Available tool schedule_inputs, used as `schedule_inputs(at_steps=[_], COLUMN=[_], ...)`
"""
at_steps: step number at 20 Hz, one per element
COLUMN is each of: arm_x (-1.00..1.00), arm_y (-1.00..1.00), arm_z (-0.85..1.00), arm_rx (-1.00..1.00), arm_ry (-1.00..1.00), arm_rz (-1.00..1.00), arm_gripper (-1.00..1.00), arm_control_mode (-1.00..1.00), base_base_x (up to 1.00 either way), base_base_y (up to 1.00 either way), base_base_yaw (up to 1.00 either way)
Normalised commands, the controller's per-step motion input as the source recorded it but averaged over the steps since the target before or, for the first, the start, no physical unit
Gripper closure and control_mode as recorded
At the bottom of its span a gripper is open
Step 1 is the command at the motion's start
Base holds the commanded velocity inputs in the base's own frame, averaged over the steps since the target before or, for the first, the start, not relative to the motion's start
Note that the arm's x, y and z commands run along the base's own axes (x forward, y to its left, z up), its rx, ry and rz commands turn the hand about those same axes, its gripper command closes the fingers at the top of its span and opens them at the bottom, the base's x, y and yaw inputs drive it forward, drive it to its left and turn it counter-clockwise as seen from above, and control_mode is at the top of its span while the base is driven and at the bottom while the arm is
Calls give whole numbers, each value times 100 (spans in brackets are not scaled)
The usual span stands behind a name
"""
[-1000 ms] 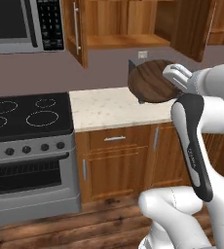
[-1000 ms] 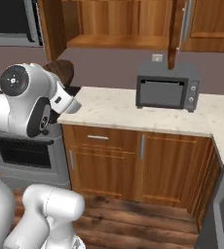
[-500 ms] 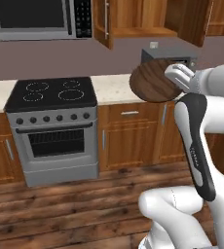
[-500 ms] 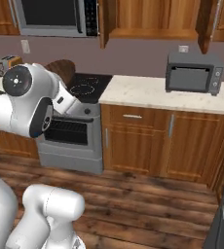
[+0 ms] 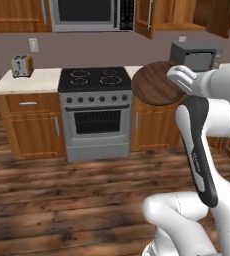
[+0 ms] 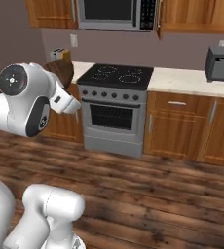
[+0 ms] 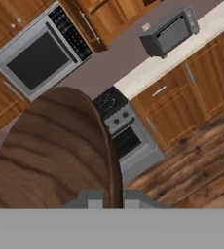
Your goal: Take the smaller bowl and place it next to the appetizer plate on the dining counter , and place the larger bowl next to the plate with cooked food.
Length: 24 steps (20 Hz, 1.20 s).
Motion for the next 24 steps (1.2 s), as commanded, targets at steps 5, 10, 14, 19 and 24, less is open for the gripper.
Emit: schedule_inputs(at_steps=[5, 10, 14, 19, 24], arm_x=[0, 0, 0, 0, 0], arm_y=[0, 0, 0, 0, 0], arm_z=[0, 0, 0, 0, 0], arm_rx=[0, 0, 0, 0, 0], arm_ry=[0, 0, 0, 0, 0], arm_rz=[0, 0, 0, 0, 0], arm_gripper=[100, 100, 100, 100, 100], arm_control_mode=[100, 100, 100, 100, 100], base_base_x=[-100, -100, -100, -100, -100], base_base_y=[47, 42, 37, 36, 28], base_base_yaw=[6, 3, 2, 2, 0])
